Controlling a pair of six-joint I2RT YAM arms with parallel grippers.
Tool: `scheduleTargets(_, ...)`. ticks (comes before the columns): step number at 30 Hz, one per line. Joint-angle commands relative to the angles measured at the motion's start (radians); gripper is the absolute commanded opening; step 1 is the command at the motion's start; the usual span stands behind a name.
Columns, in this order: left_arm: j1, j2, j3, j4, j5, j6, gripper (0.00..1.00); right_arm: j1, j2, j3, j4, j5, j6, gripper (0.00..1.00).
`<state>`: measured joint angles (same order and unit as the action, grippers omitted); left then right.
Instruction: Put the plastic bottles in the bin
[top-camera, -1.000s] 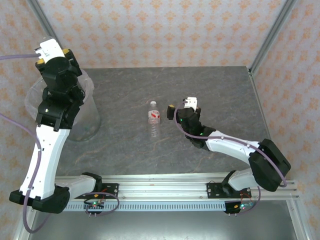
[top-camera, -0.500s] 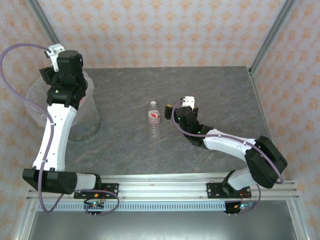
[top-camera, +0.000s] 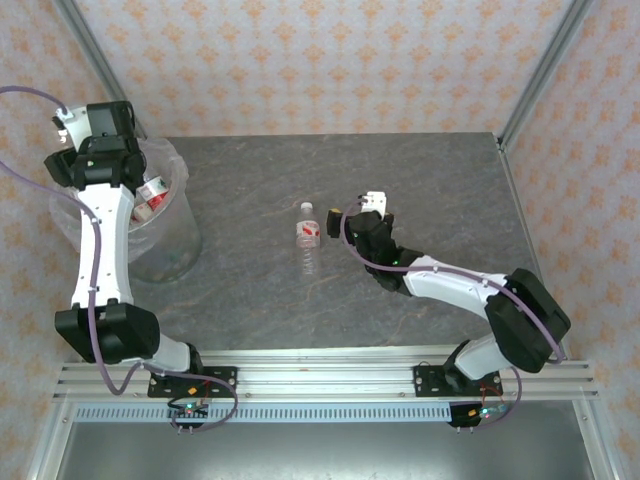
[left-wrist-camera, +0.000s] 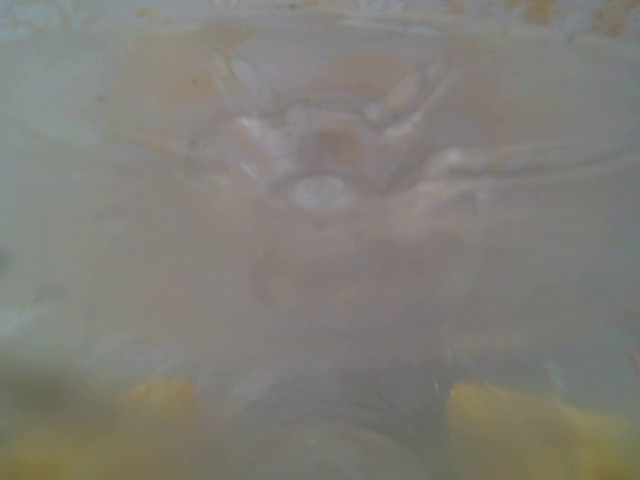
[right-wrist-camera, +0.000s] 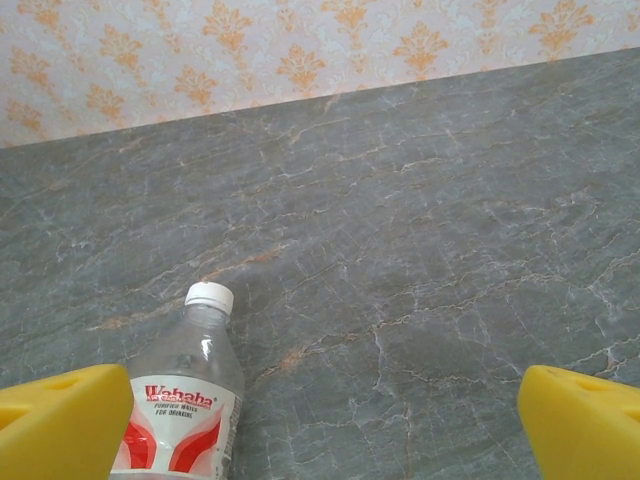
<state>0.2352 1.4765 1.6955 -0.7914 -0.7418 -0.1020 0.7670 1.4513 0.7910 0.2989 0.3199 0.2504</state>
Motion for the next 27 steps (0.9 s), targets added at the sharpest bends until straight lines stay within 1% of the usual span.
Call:
scheduleTargets(1,0.009,0.041,0.053,-0.097,-0.089,-0.038,0.67,-0.002,0.015,0.039,0.005,-0.009,-0.014,0.99)
scheduleTargets(3,0.016,0.059,0.059,-0.107,-0.122,-0.042,0.68,-0.002,0.025,0.048,-0.005,-0.013,-0.022,0.99)
scheduleTargets(6,0.043,0.100,0.093,-0.172,-0.136,-0.090,0.72,-0.002,0.033,0.059,-0.019,-0.025,-0.023,0.99)
scheduleTargets(10,0.057,0.170,0.173,-0.272,-0.130,-0.131,0.88,-0.002,0.029,0.063,-0.020,-0.029,-0.015,0.99)
scheduleTargets(13,0.055,0.189,0.236,-0.322,-0.052,-0.152,0.93,-0.002,0.022,0.063,-0.023,-0.029,-0.015,0.99)
scheduleTargets(19,0.019,0.126,0.225,-0.267,0.115,-0.158,0.99,-0.002,0.008,0.053,-0.029,-0.021,-0.008,0.99)
scheduleTargets(24,-0.061,0.080,0.228,-0.215,0.235,-0.133,1.00,-0.002,0.005,0.049,-0.027,-0.012,-0.005,0.99)
scheduleTargets(27,-0.117,0.050,0.225,-0.187,0.348,-0.129,1.00,-0.002,0.003,0.044,-0.026,-0.007,-0.005,0.99)
